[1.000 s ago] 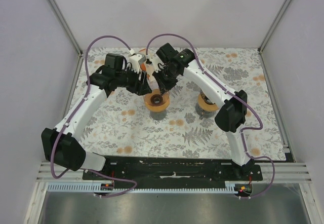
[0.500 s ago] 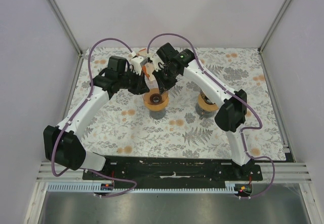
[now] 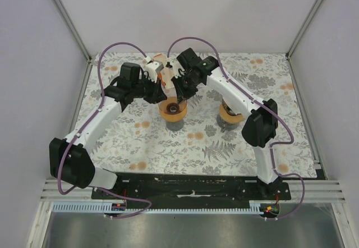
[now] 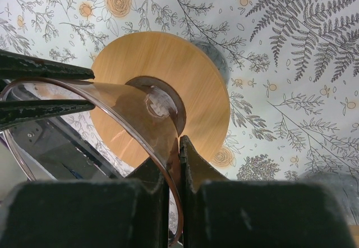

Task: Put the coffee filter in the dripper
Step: Place the coffee dripper in the dripper holder.

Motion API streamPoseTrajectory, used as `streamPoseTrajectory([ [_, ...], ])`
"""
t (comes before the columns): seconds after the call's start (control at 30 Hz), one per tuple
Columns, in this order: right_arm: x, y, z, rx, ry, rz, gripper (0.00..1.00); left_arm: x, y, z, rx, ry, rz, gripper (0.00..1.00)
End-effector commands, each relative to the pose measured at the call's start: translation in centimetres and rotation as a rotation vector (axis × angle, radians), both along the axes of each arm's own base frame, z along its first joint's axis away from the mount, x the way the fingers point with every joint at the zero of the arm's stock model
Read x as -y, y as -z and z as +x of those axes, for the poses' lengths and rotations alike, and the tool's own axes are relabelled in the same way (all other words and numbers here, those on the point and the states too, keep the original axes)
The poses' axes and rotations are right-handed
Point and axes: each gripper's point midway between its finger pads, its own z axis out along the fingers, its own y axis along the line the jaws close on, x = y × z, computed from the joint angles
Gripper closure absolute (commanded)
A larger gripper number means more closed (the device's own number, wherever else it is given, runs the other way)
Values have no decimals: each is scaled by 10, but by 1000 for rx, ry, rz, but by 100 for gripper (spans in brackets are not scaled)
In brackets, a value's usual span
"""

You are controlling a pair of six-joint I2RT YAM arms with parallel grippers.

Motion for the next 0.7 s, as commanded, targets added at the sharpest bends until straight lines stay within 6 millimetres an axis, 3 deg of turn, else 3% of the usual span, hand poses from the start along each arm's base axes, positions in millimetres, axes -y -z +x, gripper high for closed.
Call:
streamPoseTrajectory([
  [0.0, 4, 48, -13, -49, -63, -98, 100, -24, 84, -39, -242, 40, 229, 98],
  [0.13, 6, -5, -3, 96, -33, -33, 75, -17, 28, -12, -102, 8, 172, 89],
  [0.27, 11, -39, -1, 189, -19, 5, 63, -11, 2, -15, -75, 7, 116, 87],
  [0.47, 15, -54, -2, 222, -19, 30, 60, -4, -20, -27, -55, 49, 63, 79],
  [0.6, 17, -47, -5, 206, -19, 18, 60, 0, -35, -26, -28, 68, 40, 72],
  [0.67, 20, -43, -7, 196, -16, 12, 72, 0, -37, -25, -27, 68, 42, 71],
])
